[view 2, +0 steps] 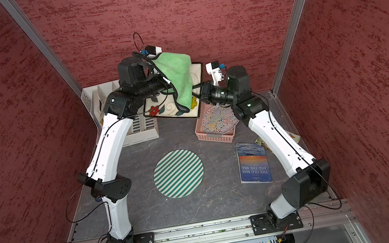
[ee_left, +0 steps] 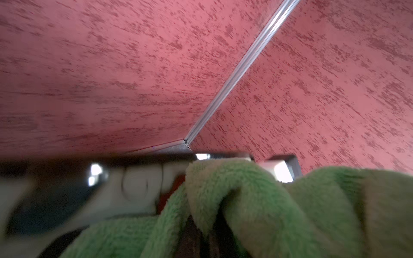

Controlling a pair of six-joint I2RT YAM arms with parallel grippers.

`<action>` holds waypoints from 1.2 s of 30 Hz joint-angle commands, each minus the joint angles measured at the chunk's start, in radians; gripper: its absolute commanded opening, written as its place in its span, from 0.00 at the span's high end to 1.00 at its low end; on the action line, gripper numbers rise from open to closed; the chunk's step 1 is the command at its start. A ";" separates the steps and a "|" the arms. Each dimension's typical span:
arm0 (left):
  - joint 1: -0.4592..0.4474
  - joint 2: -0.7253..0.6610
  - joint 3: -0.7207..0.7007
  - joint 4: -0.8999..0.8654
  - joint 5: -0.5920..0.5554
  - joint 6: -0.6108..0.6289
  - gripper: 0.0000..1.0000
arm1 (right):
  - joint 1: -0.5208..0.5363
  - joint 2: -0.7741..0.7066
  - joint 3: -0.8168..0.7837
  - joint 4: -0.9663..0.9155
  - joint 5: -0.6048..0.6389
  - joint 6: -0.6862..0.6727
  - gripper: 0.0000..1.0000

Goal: Wipe the wet plate dry
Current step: Wipe the plate with towel.

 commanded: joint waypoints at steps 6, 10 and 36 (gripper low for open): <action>0.213 -0.245 -0.393 0.336 0.208 -0.465 1.00 | -0.305 -0.052 -0.029 0.807 0.153 0.516 1.00; 0.267 -0.295 -0.542 0.592 0.304 -0.638 1.00 | -0.280 0.016 -0.107 1.162 0.140 0.803 1.00; 0.021 0.091 -0.077 1.069 0.333 -1.075 1.00 | 0.039 0.348 0.401 1.042 -0.092 0.790 1.00</action>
